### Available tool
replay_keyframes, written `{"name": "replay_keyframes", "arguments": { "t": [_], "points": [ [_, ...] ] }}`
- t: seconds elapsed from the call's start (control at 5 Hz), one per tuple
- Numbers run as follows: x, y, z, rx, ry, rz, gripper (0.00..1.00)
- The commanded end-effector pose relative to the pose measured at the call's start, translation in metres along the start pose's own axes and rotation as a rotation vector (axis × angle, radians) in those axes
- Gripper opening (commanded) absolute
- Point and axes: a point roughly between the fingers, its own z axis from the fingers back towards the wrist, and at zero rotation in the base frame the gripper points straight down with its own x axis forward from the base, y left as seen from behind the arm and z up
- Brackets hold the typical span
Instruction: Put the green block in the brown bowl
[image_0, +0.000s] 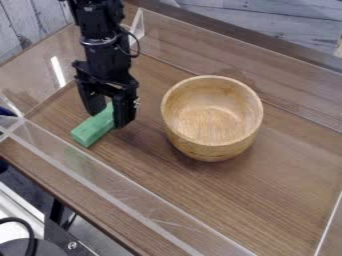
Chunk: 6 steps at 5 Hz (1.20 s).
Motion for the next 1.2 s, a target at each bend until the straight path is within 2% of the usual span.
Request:
{"name": "replay_keyframes", "arguments": {
  "t": [0.0, 0.6, 0.8, 1.0],
  "points": [
    [0.009, 0.006, 0.021, 0.033, -0.090, 0.011, 1.00],
    [0.014, 0.012, 0.022, 0.033, -0.116, 0.029, 1.00],
    [0.014, 0.012, 0.019, 0.036, -0.111, 0.030, 1.00],
    [0.015, 0.017, 0.009, 0.041, -0.090, 0.040, 1.00]
  ]
}}
